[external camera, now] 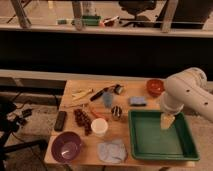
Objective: Place towel in paper cup
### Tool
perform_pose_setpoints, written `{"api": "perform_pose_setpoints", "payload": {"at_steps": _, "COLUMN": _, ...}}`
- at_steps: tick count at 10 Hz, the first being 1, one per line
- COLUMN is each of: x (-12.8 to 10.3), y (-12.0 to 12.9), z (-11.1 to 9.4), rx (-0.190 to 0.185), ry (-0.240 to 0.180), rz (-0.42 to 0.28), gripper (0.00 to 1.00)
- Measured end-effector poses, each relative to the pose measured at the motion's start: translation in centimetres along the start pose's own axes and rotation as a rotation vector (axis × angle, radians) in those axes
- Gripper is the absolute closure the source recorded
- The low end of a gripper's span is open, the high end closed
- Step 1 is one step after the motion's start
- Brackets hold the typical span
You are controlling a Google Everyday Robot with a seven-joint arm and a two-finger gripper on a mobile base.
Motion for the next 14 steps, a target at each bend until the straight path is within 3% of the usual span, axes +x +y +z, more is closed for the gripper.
{"api": "perform_pose_setpoints", "payload": {"at_steps": 12, "x": -0.1, "y": 0.1, "z": 0.0, "rx": 0.000, "ry": -0.001, "rz": -0.001, "gripper": 0.20}}
{"api": "perform_pose_setpoints", "payload": {"at_steps": 13, "x": -0.5, "y": 0.4, "z": 0.0, "rx": 0.005, "ry": -0.006, "rz": -0.020, "gripper": 0.20}}
{"api": "perform_pose_setpoints", "payload": {"at_steps": 14, "x": -2.8, "y": 1.6, "z": -0.2, "rx": 0.007, "ry": -0.029, "rz": -0.065, "gripper": 0.20}}
